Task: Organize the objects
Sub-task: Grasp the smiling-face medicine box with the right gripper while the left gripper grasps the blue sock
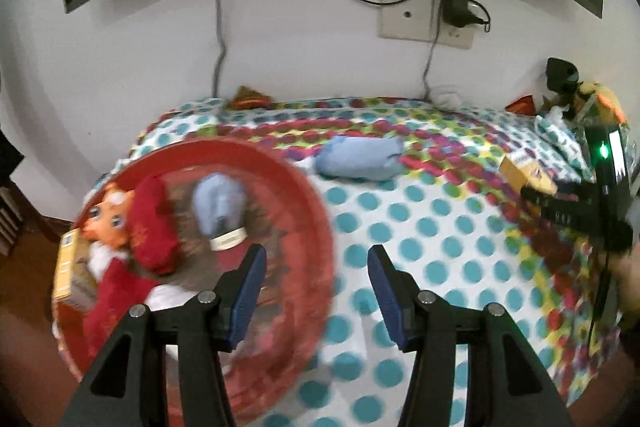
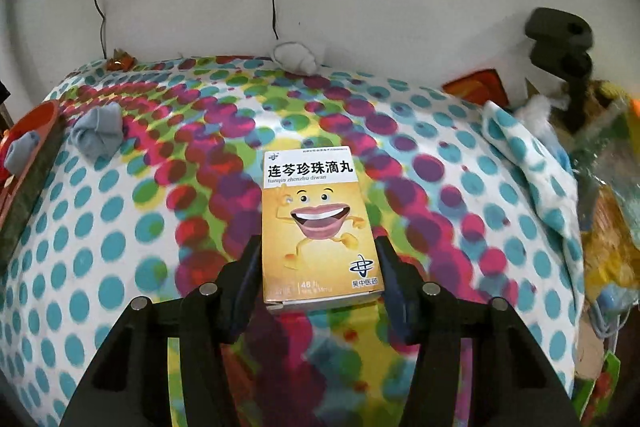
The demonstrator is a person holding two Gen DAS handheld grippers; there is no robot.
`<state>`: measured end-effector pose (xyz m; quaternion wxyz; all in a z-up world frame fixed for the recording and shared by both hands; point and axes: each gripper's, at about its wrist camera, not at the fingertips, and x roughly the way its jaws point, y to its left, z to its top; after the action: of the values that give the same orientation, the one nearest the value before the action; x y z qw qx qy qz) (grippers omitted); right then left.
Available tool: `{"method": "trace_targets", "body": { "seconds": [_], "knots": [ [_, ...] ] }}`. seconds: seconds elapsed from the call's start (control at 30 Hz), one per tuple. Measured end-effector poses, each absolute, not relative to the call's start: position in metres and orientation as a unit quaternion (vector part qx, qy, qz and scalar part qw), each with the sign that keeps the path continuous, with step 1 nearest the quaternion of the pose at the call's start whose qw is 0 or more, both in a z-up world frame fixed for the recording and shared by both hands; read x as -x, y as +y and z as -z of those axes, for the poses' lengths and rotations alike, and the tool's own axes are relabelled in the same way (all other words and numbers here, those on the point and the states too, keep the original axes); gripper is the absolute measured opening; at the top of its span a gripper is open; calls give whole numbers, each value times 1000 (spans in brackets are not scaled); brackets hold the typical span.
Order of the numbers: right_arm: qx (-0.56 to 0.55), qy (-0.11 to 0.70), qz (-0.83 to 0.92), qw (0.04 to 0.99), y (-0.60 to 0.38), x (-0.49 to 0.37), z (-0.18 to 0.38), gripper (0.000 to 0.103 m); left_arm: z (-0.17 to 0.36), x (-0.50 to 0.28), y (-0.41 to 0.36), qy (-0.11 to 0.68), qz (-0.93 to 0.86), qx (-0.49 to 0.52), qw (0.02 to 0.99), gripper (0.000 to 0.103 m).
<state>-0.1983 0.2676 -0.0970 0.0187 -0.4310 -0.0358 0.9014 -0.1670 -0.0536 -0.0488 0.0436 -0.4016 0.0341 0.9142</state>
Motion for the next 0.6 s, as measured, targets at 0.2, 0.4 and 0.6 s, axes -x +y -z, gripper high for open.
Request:
{"method": "trace_targets", "body": {
  "seconds": [0.2,0.4,0.6],
  "knots": [
    [437,-7,-899,20,154,230,126,48,50,203,-29,-31,-902,427,54,54],
    [433,10,-901,25,63,262,140,48,54,246,-13,-113,-884,453,33,54],
    [429,-3,-903,23,-48,301,159,48,62,289,0,-137,-873,468,-13,54]
  ]
}}
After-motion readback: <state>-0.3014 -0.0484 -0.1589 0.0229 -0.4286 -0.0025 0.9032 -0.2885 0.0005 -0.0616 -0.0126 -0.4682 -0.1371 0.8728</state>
